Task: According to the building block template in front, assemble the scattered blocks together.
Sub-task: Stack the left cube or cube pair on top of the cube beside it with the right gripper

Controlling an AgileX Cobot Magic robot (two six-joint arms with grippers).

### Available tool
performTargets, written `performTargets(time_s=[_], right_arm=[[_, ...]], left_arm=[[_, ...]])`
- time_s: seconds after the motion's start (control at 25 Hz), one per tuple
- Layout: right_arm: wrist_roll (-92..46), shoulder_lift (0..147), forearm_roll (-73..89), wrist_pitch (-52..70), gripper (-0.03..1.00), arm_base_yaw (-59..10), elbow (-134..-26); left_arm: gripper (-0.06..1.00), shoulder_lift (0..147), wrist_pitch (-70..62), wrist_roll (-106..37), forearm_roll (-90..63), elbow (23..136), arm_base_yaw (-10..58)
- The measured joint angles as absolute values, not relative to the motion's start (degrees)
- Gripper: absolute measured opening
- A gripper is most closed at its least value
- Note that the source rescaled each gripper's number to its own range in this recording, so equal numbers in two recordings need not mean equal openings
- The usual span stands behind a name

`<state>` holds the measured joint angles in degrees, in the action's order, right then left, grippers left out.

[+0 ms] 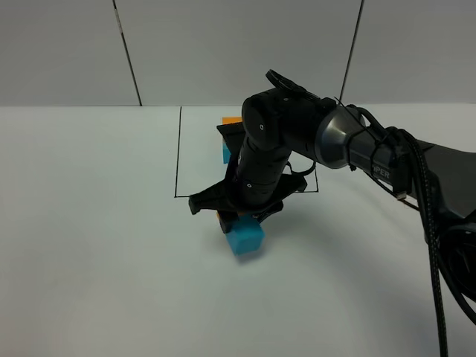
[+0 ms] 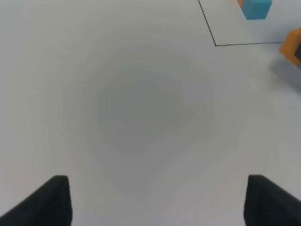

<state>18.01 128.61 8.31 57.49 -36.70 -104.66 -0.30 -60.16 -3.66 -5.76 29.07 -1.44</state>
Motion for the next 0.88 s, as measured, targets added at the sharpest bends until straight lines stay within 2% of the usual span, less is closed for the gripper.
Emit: performTargets(time_s=[0.2, 0.44, 0.88], right_arm=[[28.34, 128.79, 8.21, 57.44, 0.01, -36.75, -104.66], [36.81, 131.02, 0.68, 56.99, 0.01, -36.75, -104.66], [42.71, 132.46, -3.23, 56.31, 0.01, -36.75, -104.66]], left_arm=[[0.79, -0.30, -60.16, -3.66, -5.76, 29.07, -1.44], [0.79, -0.30, -60.16, -3.66, -5.76, 29.07, -1.44], [0.79, -0.30, -60.16, -3.66, -5.76, 29.07, -1.44]])
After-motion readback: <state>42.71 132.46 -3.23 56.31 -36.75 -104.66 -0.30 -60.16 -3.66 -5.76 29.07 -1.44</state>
